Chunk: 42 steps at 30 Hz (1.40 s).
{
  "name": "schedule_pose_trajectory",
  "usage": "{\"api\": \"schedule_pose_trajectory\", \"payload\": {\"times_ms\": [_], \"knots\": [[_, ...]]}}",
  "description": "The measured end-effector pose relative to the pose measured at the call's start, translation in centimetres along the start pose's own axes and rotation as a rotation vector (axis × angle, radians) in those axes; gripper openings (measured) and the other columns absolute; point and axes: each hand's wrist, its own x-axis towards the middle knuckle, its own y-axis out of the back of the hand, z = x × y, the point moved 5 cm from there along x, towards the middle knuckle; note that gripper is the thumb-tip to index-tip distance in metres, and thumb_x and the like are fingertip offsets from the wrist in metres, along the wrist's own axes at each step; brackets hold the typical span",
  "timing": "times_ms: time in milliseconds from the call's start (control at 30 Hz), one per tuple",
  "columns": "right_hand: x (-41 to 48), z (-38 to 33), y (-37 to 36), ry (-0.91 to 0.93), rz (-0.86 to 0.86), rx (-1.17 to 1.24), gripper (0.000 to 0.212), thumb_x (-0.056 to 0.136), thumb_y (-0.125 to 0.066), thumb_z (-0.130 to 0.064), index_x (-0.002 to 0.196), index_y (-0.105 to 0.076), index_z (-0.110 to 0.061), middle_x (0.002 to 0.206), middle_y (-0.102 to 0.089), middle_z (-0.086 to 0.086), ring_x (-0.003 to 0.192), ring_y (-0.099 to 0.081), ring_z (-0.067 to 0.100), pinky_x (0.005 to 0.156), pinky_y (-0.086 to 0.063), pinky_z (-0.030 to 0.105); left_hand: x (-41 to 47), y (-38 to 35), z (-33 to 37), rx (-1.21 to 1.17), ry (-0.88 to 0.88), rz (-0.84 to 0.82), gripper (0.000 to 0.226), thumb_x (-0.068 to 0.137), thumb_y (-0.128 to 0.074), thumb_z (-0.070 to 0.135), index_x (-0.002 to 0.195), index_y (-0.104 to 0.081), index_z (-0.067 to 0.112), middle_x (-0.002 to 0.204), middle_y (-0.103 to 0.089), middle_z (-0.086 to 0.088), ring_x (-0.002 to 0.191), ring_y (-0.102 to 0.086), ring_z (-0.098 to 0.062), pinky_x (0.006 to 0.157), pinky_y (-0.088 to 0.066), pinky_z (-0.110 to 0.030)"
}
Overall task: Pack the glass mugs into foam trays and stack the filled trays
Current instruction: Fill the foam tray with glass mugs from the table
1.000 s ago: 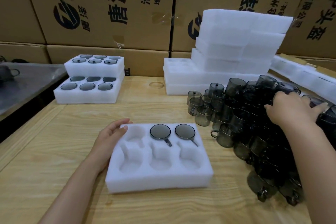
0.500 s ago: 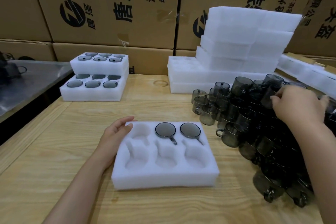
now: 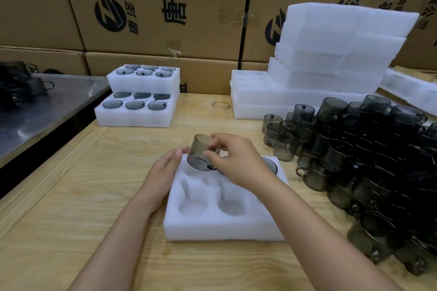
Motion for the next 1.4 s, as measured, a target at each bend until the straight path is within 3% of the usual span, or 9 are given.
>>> {"api": "schedule_pose_trajectory", "payload": {"times_ms": [100,267,533,767,967,1033,1100,1233,1400], "knots": [[0.7,-0.3,-1.0,-0.022,-0.049,0.006,0.008,0.085,-0.064,-0.024,0.077,-0.062,-0.022,0.101,-0.069,0.005,0.106,-0.061,0.018,0.087,-0.049,0.033,0.0,0.0,0.2,-0.003,-0.021,-0.022,0.031,0.102,-0.041,0.030,0.107,-0.070,0.021,0.104,-0.073,-0.002,0.096,-0.066,-0.018,0.076,-0.051,-0.029],[0.8,-0.9,-1.4,-0.022,-0.131,-0.100,0.008,0.087,-0.060,-0.021,0.079,-0.060,-0.020,0.093,-0.069,0.004,0.099,-0.060,0.018,0.080,-0.049,0.030,0.0,-0.2,0.3,-0.046,-0.010,-0.083,0.039,0.098,-0.039,0.044,0.111,-0.070,0.025,0.110,-0.071,-0.003,0.102,-0.067,-0.019,0.085,-0.050,-0.034],[0.1,-1.7,-2.3,0.113,-0.185,-0.438,0.018,0.092,-0.054,-0.019,0.106,-0.062,-0.011,0.108,-0.053,0.006,0.106,-0.046,0.027,0.085,-0.045,0.037,-0.5,-0.6,0.5,-0.083,-0.022,-0.112,0.023,0.092,-0.053,0.024,0.103,-0.073,0.021,0.104,-0.072,-0.004,0.096,-0.066,-0.019,0.078,-0.051,-0.028],[0.1,-1.2,-2.8,0.095,-0.226,-0.506,0.019,0.090,-0.058,-0.025,0.102,-0.066,-0.012,0.119,-0.051,0.007,0.114,-0.044,0.026,0.090,-0.044,0.037,-1.0,-1.0,1.0,-0.040,-0.005,-0.156,0.033,0.084,-0.057,0.040,0.104,-0.073,0.018,0.100,-0.073,-0.004,0.093,-0.068,-0.018,0.075,-0.050,-0.026],[2.8,-1.1,-2.2,-0.010,-0.165,-0.309,0.054,0.089,-0.045,-0.057,0.125,-0.052,-0.018,0.114,-0.061,0.006,0.109,-0.053,0.022,0.085,-0.046,0.038,-0.7,-0.7,1.2,-0.026,-0.040,-0.087,0.028,0.095,-0.052,0.018,0.118,-0.064,0.029,0.102,-0.073,0.005,0.091,-0.070,-0.011,0.066,-0.052,-0.017],[4.1,-0.6,-3.6,-0.067,-0.198,-0.237,0.062,0.094,-0.030,-0.059,0.137,-0.041,-0.017,0.132,-0.053,0.009,0.126,-0.044,0.027,0.100,-0.038,0.043,-0.7,-0.7,1.1,-0.049,-0.022,-0.086,0.029,0.095,-0.052,0.015,0.117,-0.063,0.031,0.099,-0.074,0.000,0.087,-0.071,-0.015,0.063,-0.053,-0.019],[4.4,0.3,-6.0,-0.101,-0.345,-0.325,0.065,0.097,-0.016,-0.057,0.148,-0.024,-0.017,0.154,-0.028,0.007,0.144,-0.014,0.027,0.116,-0.012,0.046,-0.7,-0.7,1.0,-0.070,-0.015,-0.086,0.029,0.094,-0.054,0.014,0.116,-0.062,0.031,0.100,-0.074,-0.002,0.089,-0.071,-0.017,0.064,-0.053,-0.021],[4.5,2.1,-7.9,-0.108,-0.420,-0.557,0.056,0.099,-0.003,-0.046,0.151,-0.012,-0.027,0.159,-0.001,-0.008,0.145,0.017,0.018,0.110,0.024,0.049,-0.4,-0.7,0.6,-0.100,-0.008,-0.092,0.043,0.091,-0.052,-0.001,0.125,-0.056,0.024,0.112,-0.069,-0.010,0.095,-0.068,-0.023,0.076,-0.053,-0.029],[4.4,2.0,-8.2,-0.126,-0.384,-0.609,0.055,0.098,-0.001,-0.046,0.150,-0.012,-0.032,0.159,-0.001,-0.008,0.144,0.018,0.021,0.104,0.029,0.055,-0.4,-1.3,0.8,-0.178,-0.027,-0.067,0.058,0.088,-0.042,-0.012,0.125,-0.052,0.031,0.089,-0.073,-0.005,0.077,-0.069,-0.015,0.066,-0.054,-0.023]]}}
